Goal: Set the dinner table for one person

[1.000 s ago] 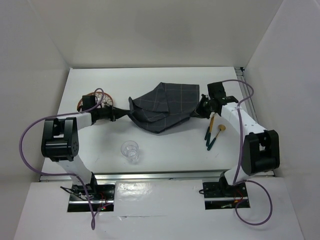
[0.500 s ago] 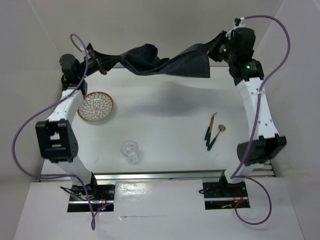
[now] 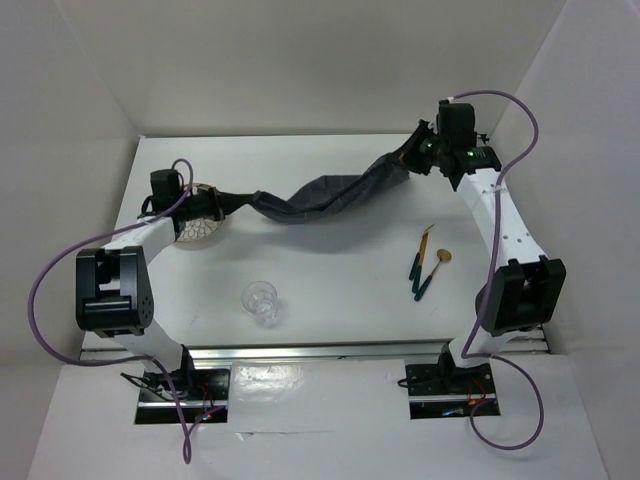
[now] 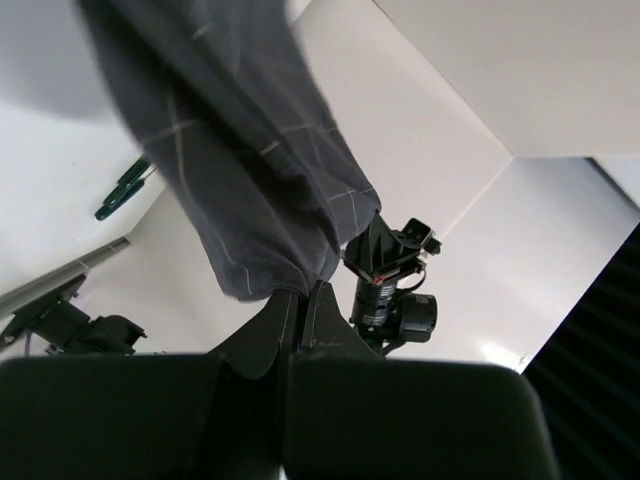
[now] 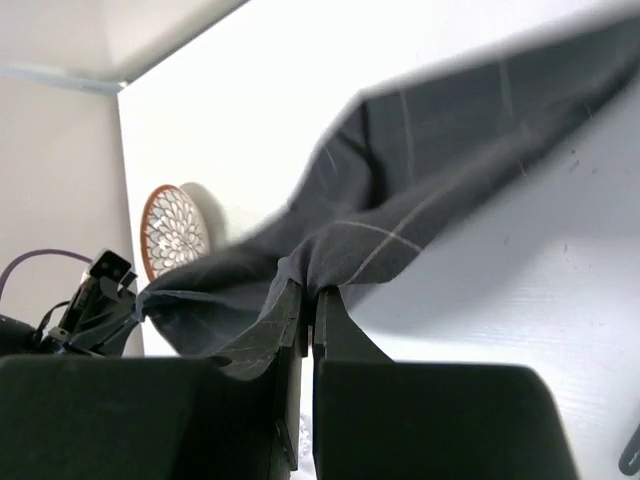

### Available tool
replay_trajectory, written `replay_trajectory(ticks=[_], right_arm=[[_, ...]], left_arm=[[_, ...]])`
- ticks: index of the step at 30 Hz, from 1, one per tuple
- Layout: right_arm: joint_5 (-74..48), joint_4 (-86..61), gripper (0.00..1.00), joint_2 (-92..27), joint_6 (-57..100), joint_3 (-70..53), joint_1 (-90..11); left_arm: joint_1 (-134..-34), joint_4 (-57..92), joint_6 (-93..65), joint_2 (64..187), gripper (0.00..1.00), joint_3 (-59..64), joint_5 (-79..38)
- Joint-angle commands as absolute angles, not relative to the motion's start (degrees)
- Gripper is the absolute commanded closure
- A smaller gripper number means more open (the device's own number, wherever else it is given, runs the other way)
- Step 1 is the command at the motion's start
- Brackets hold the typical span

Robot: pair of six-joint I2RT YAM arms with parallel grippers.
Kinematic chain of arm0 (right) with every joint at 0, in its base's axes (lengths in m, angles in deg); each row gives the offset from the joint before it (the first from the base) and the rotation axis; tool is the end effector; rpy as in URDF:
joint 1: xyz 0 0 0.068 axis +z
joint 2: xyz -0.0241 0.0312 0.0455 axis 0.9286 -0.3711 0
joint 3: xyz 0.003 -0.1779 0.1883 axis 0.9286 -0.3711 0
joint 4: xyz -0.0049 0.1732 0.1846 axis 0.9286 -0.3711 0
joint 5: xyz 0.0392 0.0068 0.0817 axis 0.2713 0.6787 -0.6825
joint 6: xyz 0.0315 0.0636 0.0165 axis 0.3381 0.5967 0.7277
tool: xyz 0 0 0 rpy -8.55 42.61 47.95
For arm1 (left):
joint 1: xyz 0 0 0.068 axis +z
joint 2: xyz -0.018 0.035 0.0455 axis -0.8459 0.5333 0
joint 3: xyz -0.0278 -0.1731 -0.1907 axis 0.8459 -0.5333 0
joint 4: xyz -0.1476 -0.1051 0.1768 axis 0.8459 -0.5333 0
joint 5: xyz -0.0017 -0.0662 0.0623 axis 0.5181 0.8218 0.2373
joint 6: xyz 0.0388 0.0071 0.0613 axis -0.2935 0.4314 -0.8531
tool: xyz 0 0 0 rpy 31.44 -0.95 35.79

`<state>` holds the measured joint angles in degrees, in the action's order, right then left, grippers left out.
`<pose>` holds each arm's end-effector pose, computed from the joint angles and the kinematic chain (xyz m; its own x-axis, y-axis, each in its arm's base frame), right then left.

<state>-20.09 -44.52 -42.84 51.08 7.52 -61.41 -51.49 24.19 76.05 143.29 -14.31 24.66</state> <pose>0.3711 0.0599 0.3499 -0.6282 0.5008 -0.5955 0.0547 0.7919 0.6083 0.3566 -0.0096 0.2086 -0.5180 -0.6475 0.5590 -0.6052 -0.1844 -0.7745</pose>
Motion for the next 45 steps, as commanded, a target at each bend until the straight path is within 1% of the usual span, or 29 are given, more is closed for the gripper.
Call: replay_trajectory(ticks=[1, 5, 7, 8, 9, 10, 11, 12, 13, 14, 15, 16, 17, 18, 19, 20, 21, 24, 26, 29, 36, 38, 39, 40, 41, 42, 43, 44, 45], right_arm=[[-19.72, -42.55, 1.0, -40.46, 51.13, 12.57, -61.71], [-19.72, -42.02, 1.0, -41.51, 50.52, 15.47, -61.71], [-20.5, -44.91, 1.0, -46.15, 49.99, 22.38, -63.19], [-20.51, -46.49, 1.0, -48.26, 49.38, 33.04, -63.2], [-20.51, -47.89, 1.0, -52.02, 49.38, 38.72, -63.81], [-21.21, -48.78, 1.0, -53.37, 48.68, 43.82, -63.82], [-21.82, -48.79, 1.0, -54.08, 48.67, 50.48, -63.82], [-22.44, -48.27, 1.0, -53.39, 48.67, 51.25, -63.82], [-23.66, -45.21, 1.0, -51.9, 48.67, 50.12, -63.82], [-24.28, -43.01, 1.0, -49.71, 48.67, 47.07, -63.82], [-24.9, -40.55, 1.0, -47.34, 48.67, 37.03, -63.82], [-25.43, -36.61, 1.0, -42.53, 48.67, 31.36, -63.82], [-25.43, -35.44, 1.0, -40.48, 48.67, 25.73, -63.82], [-25.43, -35.43, 1.0, -39.24, 49.19, 16.02, -63.82], [-26.65, -35.43, 1.0, -37.66, 49.2, 12.27, -63.82], [-27.27, -36.65, 1.0, -37.65, 49.2, 8.75, -63.82], [-27.89, -36.66, 1.0, -37.13, 49.81, 2.71, -63.82], [-29.73, -36.49, 1.0, -35.28, 50.34, -6.1, -63.82], [-29.74, -36.48, 1.0, -34.14, 50.34, -8.33, -63.82], [-29.21, -37.36, 1.0, -34.13, 50.34, -8.95, -63.82], [-28.68, -38.59, 1.0, -35.8, 49.82, -6.49, -63.82], [-28.68, -38.59, 1.0, -37.81, 49.21, -0.11, -63.82], [-30.42, -40.59, 1.0, -42.44, 49.2, 4.8, -65.39], [-31.4, -42.88, 1.0, -45.61, 48.5, 11.55, -65.92], [-31.41, -45.51, 1.0, -48.95, 47.89, 28.93, -65.93], [-31.41, -47.88, 1.0, -54.99, 47.88, 37.98, -65.93], [-31.41, -50.26, 1.0, -57.14, 47.88, 46.07, -65.93], [-32.02, -50.28, 1.0, -58.2, 47.88, 55.99, -65.93], [-32.02, -49.24, 1.0, -58.21, 48.58, 56.7, -65.93]], left_arm=[[-51.35, 22.45, 71.64, 141.47, 1.0, -9.4, 25.3], [-51.88, 23.57, 73.37, 141.47, 1.0, -9.4, 25.3], [-52.4, 28.56, 76.1, 143.21, 1.0, -7.91, 24.69], [-52.41, 33.81, 80.99, 144.36, 1.0, -4.51, 26.17], [-52.93, 52.49, 84.86, 145.85, 1.0, -2.3, 26.88], [-52.94, 64.07, 89.6, 147.78, 1.0, 0.33, 26.88], [-52.94, 74.28, 94.52, 151.45, 1.0, 5.49, 25.84], [-52.33, 82.3, 101.62, 152.62, 1.0, 7.63, 24.44], [-52.32, 90.13, 102.99, 153.33, 1.0, 9.39, 23.47], [-51.45, 90.2, 103.01, 153.33, 1.0, 10.02, 23.46], [-50.83, 87.6, 100.14, 150.64, 1.0, 7.07, 24.06], [-50.83, 84.09, 97.67, 148.61, 1.0, 3.91, 24.07], [-50.83, 75.27, 95.04, 146.59, 1.0, 0.22, 24.07], [-50.83, 69.26, 92.4, 144.83, 1.0, -6.95, 24.94], [-50.83, 62.59, 87.85, 142.2, 1.0, -10.07, 25.56], [-51.35, 59.13, 86.59, 141.47, 1.0, -13.32, 25.56], [-51.35, 55.44, 85.79, 140.95, 1.0, -19.1, 25.57], [-51.35, 50.24, 83.85, 139.89, 1.0, -24.33, 26.17], [-51.35, 40.58, 79.04, 139.89, 1.0, -24.35, 26.18], [-50.83, 27.68, 71.29, 139.27, 1.0, -19.87, 25.39], [-50.83, 23.07, 69.53, 139.97, 1.0, -17.84, 24.69], [-51.44, 23.14, 70.65, 139.97, 1.0, -15.47, 24.69], [-51.96, 24.62, 72.14, 141.8, 1.0, -13.46, 24.69], [-51.97, 34.99, 74.07, 143.65, 1.0, -10.57, 27.73], [-52.84, 42.14, 79.57, 146.01, 1.0, -0.97, 30.02], [-52.85, 51.53, 84.07, 151.61, 1.0, 4.87, 31.87], [-52.85, 63.11, 90.2, 153.75, 1.0, 10.06, 31.89], [-52.85, 74.62, 95.48, 155.08, 1.0, 17.77, 28.33], [-51.63, 83.87, 99.71, 155.79, 1.0, 20.55, 27.16]])
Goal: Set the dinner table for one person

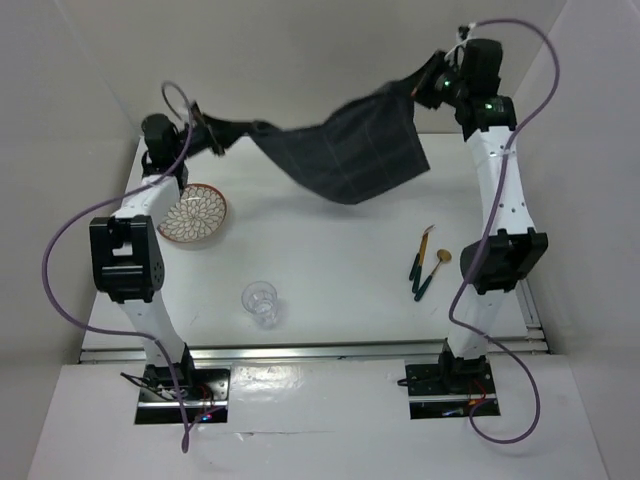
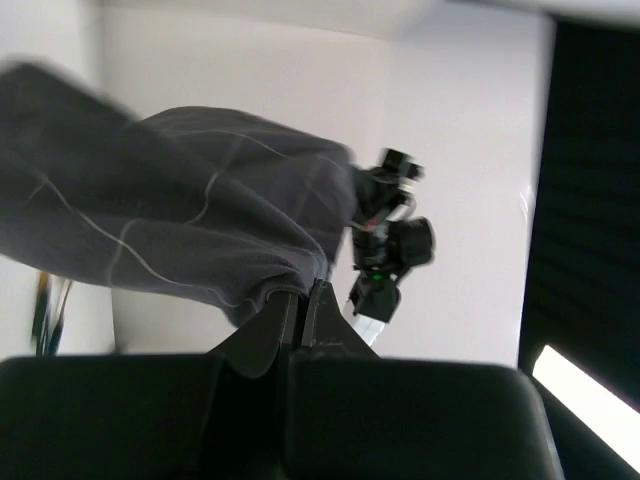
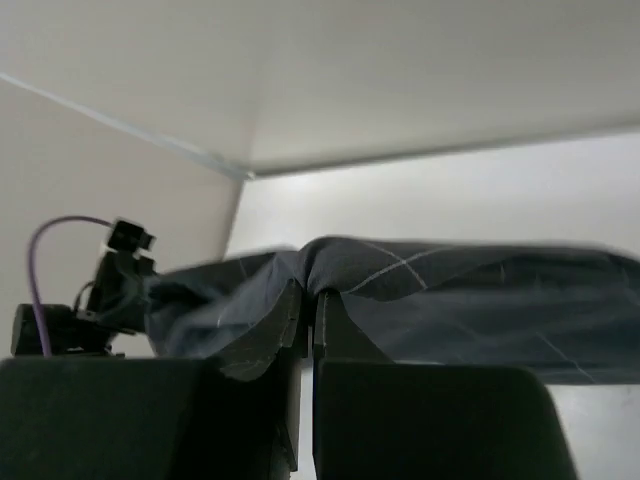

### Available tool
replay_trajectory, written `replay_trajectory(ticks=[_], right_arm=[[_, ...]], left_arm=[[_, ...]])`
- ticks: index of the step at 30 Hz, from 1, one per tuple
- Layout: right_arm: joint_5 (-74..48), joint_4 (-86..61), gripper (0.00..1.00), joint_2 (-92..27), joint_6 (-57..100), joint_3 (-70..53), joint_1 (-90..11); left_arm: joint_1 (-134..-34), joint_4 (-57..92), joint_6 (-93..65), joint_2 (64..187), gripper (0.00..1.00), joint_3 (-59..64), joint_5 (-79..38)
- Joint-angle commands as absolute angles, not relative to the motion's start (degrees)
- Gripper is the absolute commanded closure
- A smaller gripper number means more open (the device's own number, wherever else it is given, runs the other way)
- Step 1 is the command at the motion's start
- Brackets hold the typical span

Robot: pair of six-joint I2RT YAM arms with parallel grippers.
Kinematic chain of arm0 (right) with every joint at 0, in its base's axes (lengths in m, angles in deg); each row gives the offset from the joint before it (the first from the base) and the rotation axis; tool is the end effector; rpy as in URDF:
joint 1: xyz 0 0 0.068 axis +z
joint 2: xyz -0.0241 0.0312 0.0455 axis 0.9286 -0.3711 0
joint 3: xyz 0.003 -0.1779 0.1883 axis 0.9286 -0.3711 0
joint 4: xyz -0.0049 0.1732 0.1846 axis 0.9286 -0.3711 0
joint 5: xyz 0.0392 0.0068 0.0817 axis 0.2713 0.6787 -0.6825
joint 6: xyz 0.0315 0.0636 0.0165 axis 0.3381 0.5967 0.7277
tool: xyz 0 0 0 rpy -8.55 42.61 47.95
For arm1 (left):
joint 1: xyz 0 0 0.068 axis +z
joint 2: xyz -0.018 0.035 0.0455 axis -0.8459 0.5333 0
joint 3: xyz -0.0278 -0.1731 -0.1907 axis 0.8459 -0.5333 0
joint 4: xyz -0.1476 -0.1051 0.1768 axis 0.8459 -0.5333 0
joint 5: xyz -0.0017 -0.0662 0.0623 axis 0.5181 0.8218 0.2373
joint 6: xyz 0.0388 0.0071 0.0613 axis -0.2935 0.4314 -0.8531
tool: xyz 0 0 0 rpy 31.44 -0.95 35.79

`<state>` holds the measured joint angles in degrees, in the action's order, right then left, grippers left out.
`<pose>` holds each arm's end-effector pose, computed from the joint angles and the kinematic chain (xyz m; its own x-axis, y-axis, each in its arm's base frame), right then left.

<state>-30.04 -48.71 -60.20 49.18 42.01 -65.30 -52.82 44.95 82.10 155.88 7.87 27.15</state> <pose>0.4300 0.0474 0.4313 -0.5288 0.4862 -0.6957 -0.1703 0.7422 0.6482 0.4359 -0.0125 0.2936 -0.7430 -0.6039 0.2886 -0.2196 -0.1874 -0.9574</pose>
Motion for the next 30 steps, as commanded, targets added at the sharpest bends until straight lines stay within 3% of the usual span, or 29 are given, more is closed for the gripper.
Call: replay_trajectory(ticks=[1, 5, 7, 10, 15, 22, 25, 27, 30], right_arm=[[-33.5, -44.35, 1.0, -55.0, 48.58, 54.44, -65.93], [-34.05, -29.81, 1.0, -39.6, 50.77, 15.95, -65.93], [-34.05, -32.41, 1.0, -37.82, 50.78, 9.36, -65.93], [-34.57, -33.06, 1.0, -36.51, 50.78, -1.54, -65.93], [-33.96, -34.72, 1.0, -36.41, 49.99, -7.72, -65.93], [-33.35, -36.39, 1.0, -35.8, 48.68, -9.83, -65.93], [-33.34, -37.98, 1.0, -35.28, 47.62, -11.23, -65.93], [-33.95, -38.59, 1.0, -33.35, 46.83, -13.16, -65.93], [-35.8, -38.59, 1.0, -29.83, 45.6, -19.74, -65.93]], left_arm=[[-51.01, 83.01, 99.06, 154.75, 1.0, 22.05, 27.15], [-49.86, 63.28, 87.65, 144.23, 1.0, 7.43, 25.22], [-50.38, 54.48, 84.99, 141.39, 1.0, -5.84, 23.81], [-51.52, 53.22, 85.52, 139.45, 1.0, -18.43, 22.49], [-51.53, 36.28, 76.22, 138.92, 1.0, -20.56, 22.49], [-51.53, 29.84, 71.2, 140.05, 1.0, -19.25, 24.07], [-50.83, 15.2, 58.41, 141.98, 1.0, -12.6, 24.08], [-50.3, -3.34, 43.03, 143.13, 1.0, -8.45, 21.63], [-49.6, -10.25, 33.85, 141.92, 1.0, -9.65, 18.97]])
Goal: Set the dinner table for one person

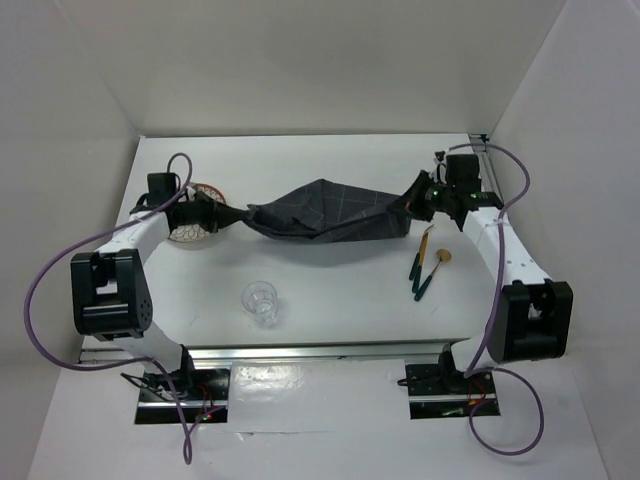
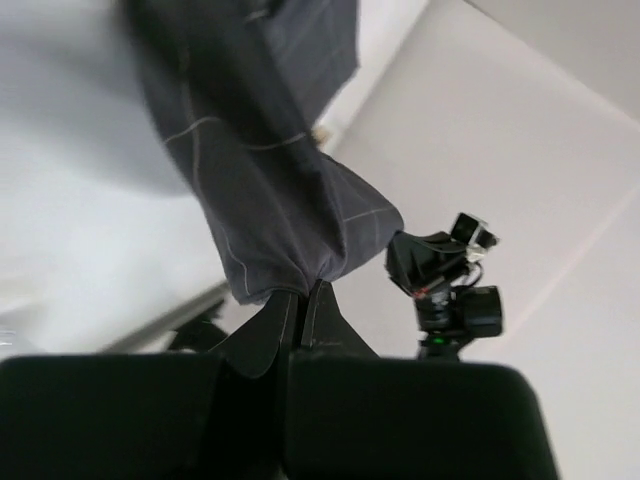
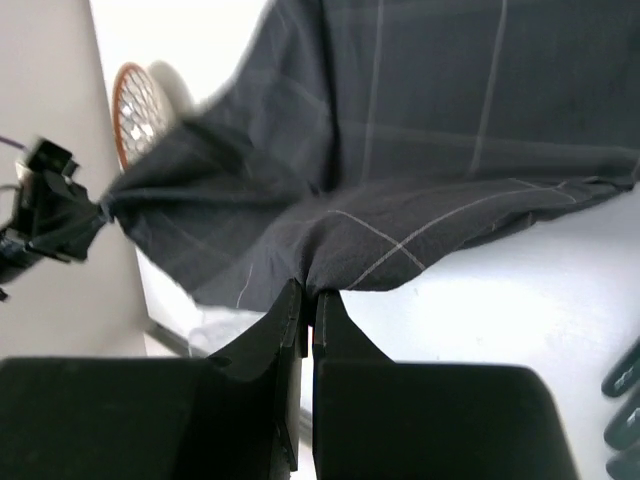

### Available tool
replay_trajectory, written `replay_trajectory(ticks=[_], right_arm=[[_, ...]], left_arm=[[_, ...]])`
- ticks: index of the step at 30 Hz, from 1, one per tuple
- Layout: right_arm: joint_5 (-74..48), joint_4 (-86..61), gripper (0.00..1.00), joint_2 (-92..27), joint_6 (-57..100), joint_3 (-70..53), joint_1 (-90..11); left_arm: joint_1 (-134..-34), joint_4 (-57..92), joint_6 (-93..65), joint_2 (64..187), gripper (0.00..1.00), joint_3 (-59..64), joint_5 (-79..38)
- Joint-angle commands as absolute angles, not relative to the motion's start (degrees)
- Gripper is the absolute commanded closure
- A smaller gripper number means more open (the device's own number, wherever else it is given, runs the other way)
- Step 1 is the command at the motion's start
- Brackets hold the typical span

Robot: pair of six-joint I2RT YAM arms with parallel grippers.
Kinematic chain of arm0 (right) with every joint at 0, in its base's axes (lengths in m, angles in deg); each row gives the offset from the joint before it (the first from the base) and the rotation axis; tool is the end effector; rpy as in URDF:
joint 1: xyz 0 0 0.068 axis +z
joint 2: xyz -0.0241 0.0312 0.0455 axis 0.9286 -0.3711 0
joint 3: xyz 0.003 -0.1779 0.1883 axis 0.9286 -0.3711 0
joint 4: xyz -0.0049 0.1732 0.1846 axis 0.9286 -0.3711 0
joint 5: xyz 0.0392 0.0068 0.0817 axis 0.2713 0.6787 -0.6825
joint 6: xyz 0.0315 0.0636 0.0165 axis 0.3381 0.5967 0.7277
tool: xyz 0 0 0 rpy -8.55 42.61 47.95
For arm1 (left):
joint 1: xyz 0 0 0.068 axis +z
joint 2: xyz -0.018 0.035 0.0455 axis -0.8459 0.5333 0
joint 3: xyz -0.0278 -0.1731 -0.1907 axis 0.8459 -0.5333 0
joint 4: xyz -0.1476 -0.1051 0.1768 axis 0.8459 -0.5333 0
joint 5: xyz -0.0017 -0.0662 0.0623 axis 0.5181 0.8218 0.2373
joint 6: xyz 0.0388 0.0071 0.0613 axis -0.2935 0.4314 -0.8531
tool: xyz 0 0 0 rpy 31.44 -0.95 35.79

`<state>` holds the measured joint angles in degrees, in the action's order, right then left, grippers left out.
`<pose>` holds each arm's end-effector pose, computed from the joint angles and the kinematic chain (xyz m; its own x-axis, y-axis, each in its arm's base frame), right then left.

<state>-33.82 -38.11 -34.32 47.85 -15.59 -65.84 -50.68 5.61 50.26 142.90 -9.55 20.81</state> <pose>0.3288 0.0427 0.2752 -0.7661 0.4474 -0.4615 0.0255 0.7385 0.6738 0.3498 -0.0029 0.2061 -0.6246 -0.7127 0.3193 -0.5389 0.0973 -0.8368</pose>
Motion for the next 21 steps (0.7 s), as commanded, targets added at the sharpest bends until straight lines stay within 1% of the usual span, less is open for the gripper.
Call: replay_trajectory(ticks=[1, 4, 7, 11, 13, 14, 15, 16, 17, 18, 19, 21], right_arm=[[-35.8, -38.59, 1.0, -28.96, 45.6, -23.16, -65.93], [-36.51, -38.59, 1.0, -27.1, 45.07, -27.74, -65.93], [-36.51, -37.9, 1.0, -26.4, 45.07, -28.29, -65.93], [-36.51, -36.14, 1.0, -29.29, 45.6, -24.88, -65.93], [-34.67, -33.78, 1.0, -32.44, 45.6, -22.68, -65.93], [-34.05, -33.76, 1.0, -34.12, 44.99, -21.01, -65.93], [-34.05, -33.76, 1.0, -36.05, 44.37, -15.34, -65.93], [-33.44, -33.76, 1.0, -40.76, 44.37, -11.71, -65.93], [-32.73, -35.67, 1.0, -42.99, 43.76, -7.94, -65.93], [-32.73, -35.69, 1.0, -44.84, 43.75, -0.68, -65.93], [-32.73, -36.47, 1.0, -48.07, 43.75, 2.53, -65.93], [-32.73, -36.48, 1.0, -50.12, 44.36, 9.9, -66.46]], left_arm=[[-48.81, -10.25, 33.23, 140.78, 1.0, -13.66, 18.97], [-47.58, -7.89, 32.7, 136.11, 1.0, -19.14, 17.49], [-47.57, -7.88, 31.99, 137.24, 1.0, -20.12, 16.86], [-47.57, -6.04, 31.99, 142.16, 1.0, -16.0, 16.86], [-47.57, -5.25, 31.47, 145.14, 1.0, -11.0, 18.08], [-48.1, -4.55, 31.47, 148.73, 1.0, -9.15, 19.49], [-48.1, -4.54, 31.47, 150.5, 1.0, -4.26, 20.46], [-48.62, -5.58, 31.99, 152.09, 1.0, -1.78, 21.16], [-48.63, -5.6, 32.69, 153.41, 1.0, 0.51, 21.95], [-49.24, -5.6, 33.22, 155.25, 1.0, 4.97, 23.53], [-49.24, -5.07, 34.35, 155.27, 1.0, 7.1, 24.07], [-49.77, -3.75, 35.15, 155.79, 1.0, 10.45, 25.03]])
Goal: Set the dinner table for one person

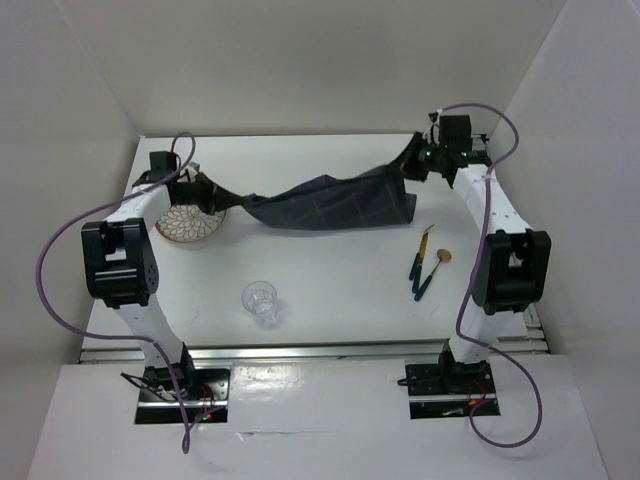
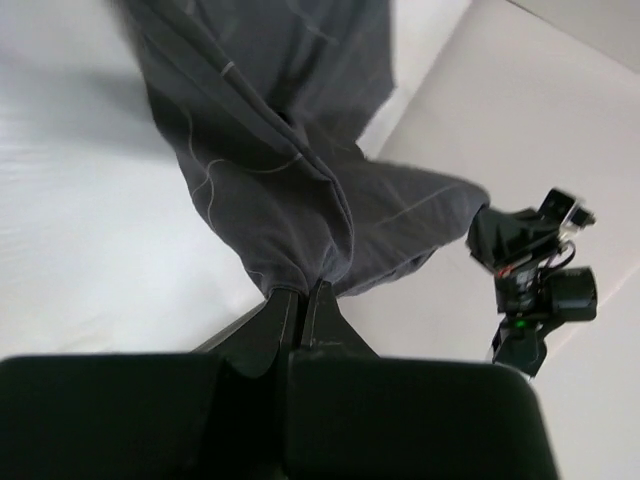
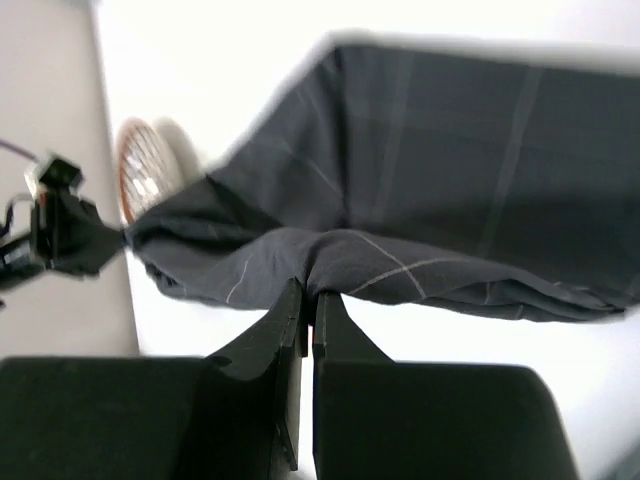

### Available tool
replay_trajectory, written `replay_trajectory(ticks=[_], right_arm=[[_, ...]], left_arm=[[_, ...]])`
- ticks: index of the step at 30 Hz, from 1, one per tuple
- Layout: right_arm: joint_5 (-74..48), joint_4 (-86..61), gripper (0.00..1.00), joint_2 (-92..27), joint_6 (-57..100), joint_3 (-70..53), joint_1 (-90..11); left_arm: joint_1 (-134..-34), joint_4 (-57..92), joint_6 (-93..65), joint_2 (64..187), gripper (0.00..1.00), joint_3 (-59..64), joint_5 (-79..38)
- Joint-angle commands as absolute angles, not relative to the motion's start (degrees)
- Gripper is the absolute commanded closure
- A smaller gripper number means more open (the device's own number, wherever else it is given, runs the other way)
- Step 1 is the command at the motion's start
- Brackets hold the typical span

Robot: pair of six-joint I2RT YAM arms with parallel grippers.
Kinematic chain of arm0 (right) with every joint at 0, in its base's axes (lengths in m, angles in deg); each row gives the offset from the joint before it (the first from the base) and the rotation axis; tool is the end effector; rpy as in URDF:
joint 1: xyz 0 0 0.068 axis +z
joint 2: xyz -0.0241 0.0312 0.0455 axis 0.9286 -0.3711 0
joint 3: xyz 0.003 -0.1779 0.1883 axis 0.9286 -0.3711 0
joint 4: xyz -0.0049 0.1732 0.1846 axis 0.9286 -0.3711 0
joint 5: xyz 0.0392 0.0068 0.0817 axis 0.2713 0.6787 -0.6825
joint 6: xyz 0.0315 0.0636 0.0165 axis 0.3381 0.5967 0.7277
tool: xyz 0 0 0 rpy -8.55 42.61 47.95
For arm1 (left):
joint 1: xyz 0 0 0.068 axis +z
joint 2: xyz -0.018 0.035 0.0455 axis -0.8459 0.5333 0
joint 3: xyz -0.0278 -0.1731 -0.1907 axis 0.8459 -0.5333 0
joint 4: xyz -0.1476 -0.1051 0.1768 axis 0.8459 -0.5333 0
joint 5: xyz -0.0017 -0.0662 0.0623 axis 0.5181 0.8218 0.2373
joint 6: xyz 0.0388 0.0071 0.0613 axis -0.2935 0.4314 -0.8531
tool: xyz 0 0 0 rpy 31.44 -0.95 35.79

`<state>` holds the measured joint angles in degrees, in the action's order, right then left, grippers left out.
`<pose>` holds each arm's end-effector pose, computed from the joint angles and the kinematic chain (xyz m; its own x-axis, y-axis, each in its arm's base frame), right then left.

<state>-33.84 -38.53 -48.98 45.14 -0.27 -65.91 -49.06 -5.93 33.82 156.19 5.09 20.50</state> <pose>0.3929 0.0449 0.2778 -0.7639 0.4129 -0.4958 -0.0128 0.7586 0.6514 0.3931 0.0139 0.1881 -0.7054 -0.6763 0.2122 -0.5011 0.2640 -0.8241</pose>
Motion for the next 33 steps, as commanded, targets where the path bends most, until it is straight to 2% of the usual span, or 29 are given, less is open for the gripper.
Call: replay_trajectory(ticks=[1, 3, 6, 14, 15, 16, 17, 18, 19, 20, 21, 26, 29, 30, 33], right_arm=[[-32.73, -36.48, 1.0, -50.74, 44.37, 11.08, -66.46], [-35.01, -35.08, 1.0, -50.74, 45.16, 11.61, -66.46], [-36.68, -33.24, 1.0, -48.03, 45.68, 5.92, -66.46], [-38.18, -28.75, 1.0, -36.07, 47.44, -24.55, -66.46], [-38.18, -28.75, 1.0, -34.06, 47.44, -26.77, -66.46], [-38.18, -28.75, 1.0, -33.17, 47.44, -28.97, -66.46], [-38.18, -28.75, 1.0, -32.56, 47.44, -32.47, -66.46], [-38.18, -29.44, 1.0, -32.03, 46.75, -33.72, -66.46], [-38.18, -29.97, 1.0, -32.02, 45.96, -35.74, -66.46], [-38.18, -30.76, 1.0, -31.41, 45.17, -36.54, -66.46], [-38.18, -31.38, 1.0, -31.41, 45.16, -37.07, -66.46], [-35.63, -33.32, 1.0, -31.41, 43.32, -38.66, -66.46], [-35.1, -33.93, 1.0, -30.88, 42.79, -38.66, -66.46], [-35.1, -33.93, 1.0, -30.88, 42.78, -38.66, -66.46], [-34.49, -34.46, 1.0, -31.4, 42.17, -37.35, -66.46]], left_arm=[[-49.77, -3.05, 35.68, 154.92, 1.0, 12.55, 25.04], [-49.77, -1.39, 35.68, 153.78, 1.0, 13.1, 25.56], [-49.77, -3.13, 34.11, 152.54, 1.0, 11.35, 25.57], [-49.77, -6.38, 26.99, 146.22, 1.0, -10.59, 22.41], [-49.77, -7.78, 25.42, 146.21, 0.96, -12.02, 21.7], [-49.77, -8.75, 24.71, 145.69, 0.84, -13.17, 21.7], [-49.77, -9.89, 23.92, 145.69, 0.5, -13.87, 19.96], [-49.77, -11.03, 22.43, 145.69, 0.36, -14.4, 19.07], [-49.77, -13.48, 21.63, 145.69, 0.11, -13.71, 16.89], [-49.77, -14.9, 21.01, 145.16, 0.03, -12.83, 15.56], [-49.77, -16.13, 20.4, 145.16, 0.0, -11.78, 14.33], [-49.77, -22.64, 17.94, 143.84, 0.02, -2.74, 3.79], [-56.42, -23.96, 12.68, 142.96, 0.37, 8.57, -7.26], [-58.02, -25.27, 11.7, 144.96, 0.64, 11.58, -8.78], [-63.89, -32.45, 10.03, 151.81, 0.84, 26.07, -13.01]])
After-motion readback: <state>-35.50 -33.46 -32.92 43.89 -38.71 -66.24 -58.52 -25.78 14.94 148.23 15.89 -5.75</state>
